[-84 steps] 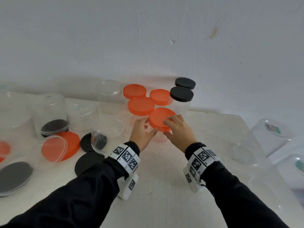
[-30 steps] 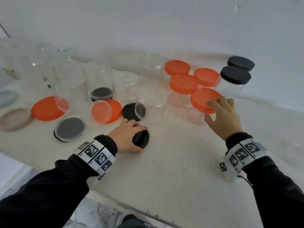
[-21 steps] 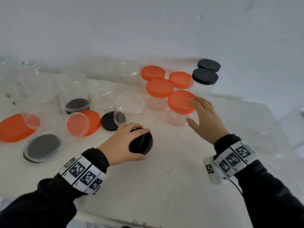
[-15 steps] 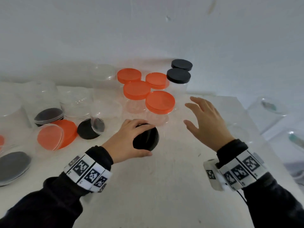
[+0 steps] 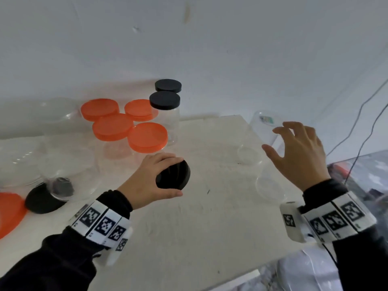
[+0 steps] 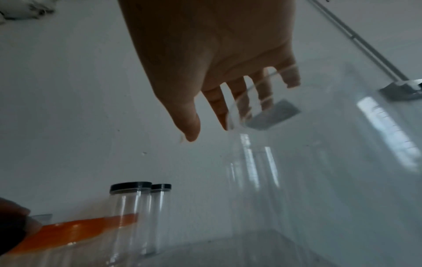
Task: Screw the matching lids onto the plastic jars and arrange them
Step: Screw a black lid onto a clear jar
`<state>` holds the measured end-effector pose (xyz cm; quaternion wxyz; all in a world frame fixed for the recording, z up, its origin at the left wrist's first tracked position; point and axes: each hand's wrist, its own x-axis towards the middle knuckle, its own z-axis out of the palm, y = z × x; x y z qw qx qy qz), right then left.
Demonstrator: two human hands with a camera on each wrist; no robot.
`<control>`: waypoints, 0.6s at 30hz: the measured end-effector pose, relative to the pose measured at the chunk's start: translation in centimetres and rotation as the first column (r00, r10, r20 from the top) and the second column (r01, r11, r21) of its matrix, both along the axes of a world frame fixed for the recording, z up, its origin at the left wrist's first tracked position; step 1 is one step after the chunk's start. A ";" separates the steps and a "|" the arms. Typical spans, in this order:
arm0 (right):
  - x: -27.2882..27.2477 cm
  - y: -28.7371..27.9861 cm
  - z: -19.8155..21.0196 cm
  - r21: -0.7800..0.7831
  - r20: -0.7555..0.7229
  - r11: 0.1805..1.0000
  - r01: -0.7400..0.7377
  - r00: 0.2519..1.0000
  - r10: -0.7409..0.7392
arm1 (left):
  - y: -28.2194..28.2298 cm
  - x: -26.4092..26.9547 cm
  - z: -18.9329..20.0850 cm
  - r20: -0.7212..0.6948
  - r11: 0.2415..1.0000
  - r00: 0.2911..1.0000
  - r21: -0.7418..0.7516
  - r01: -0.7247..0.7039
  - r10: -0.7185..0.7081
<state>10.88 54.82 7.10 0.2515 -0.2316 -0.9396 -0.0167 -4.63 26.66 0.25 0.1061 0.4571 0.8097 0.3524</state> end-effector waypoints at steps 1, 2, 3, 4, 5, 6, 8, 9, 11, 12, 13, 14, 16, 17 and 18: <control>0.3 0.4 -0.2 -0.008 0.027 0.999 0.042 0.999 -0.042 | 0.2 0.0 -0.1 0.001 1.000 1.000 0.004 0.003 -0.003; 0.6 0.8 -0.5 -0.011 0.067 0.997 0.081 0.995 -0.080 | 0.4 0.0 -0.1 0.004 1.000 1.000 0.007 0.004 -0.004; 0.8 1.1 -0.8 -0.011 0.113 0.993 0.114 0.987 -0.112 | 0.5 0.0 -0.1 0.007 1.000 1.000 0.007 0.006 -0.006; 1.1 1.3 -1.2 -0.013 0.157 0.990 0.140 0.978 -0.136 | 0.7 0.0 -0.1 0.008 1.000 1.000 0.007 0.007 -0.008; 1.2 1.4 -1.5 -0.016 0.189 0.988 0.156 0.970 -0.151 | 0.9 0.1 -0.1 0.007 1.000 1.000 0.007 0.009 -0.009; 1.3 1.5 -1.7 -0.019 0.206 0.986 0.164 0.966 -0.157 | 1.0 0.1 -0.1 0.007 1.000 1.000 0.006 0.009 -0.009; 1.3 1.5 -1.8 -0.029 0.210 0.987 0.161 0.966 -0.151 | 1.2 0.2 -0.2 0.017 1.000 1.000 -0.001 0.010 -0.010; 1.3 1.4 -1.7 -0.030 0.204 0.988 0.151 0.969 -0.142 | 1.2 0.2 -0.2 0.022 1.000 1.000 -0.006 0.009 -0.009; 1.1 1.1 -1.4 -0.013 0.180 0.994 0.110 0.978 -0.106 | 1.4 0.3 -0.3 0.025 1.000 1.000 -0.014 0.009 -0.009; 1.0 0.8 -1.2 -0.008 0.166 0.997 0.080 0.983 -0.078 | 1.4 0.3 -0.3 0.026 1.000 1.000 -0.017 0.007 -0.007; 0.9 0.4 -1.1 -0.015 0.150 0.999 0.046 0.988 -0.043 | 1.4 0.3 -0.3 0.028 1.000 1.000 -0.018 0.004 -0.004; 0.8 0.0 -1.0 -0.034 0.133 0.999 0.009 0.991 -0.004 | 1.3 0.3 -0.3 0.030 1.000 1.000 -0.018 0.000 0.001; 0.4 -1.0 -0.9 -0.099 0.094 0.992 -0.073 0.992 0.082 | 1.1 0.2 -0.2 0.028 1.000 1.000 -0.008 -0.014 0.014; 0.2 -1.5 -0.9 -0.147 0.074 0.982 -0.119 0.989 0.131 | 0.9 0.2 -0.1 0.028 1.000 0.999 0.002 -0.022 0.022; -0.1 -2.0 -0.8 -0.206 0.057 0.964 -0.167 0.982 0.182 | 0.7 0.2 0.0 0.032 0.999 0.999 0.013 -0.032 0.031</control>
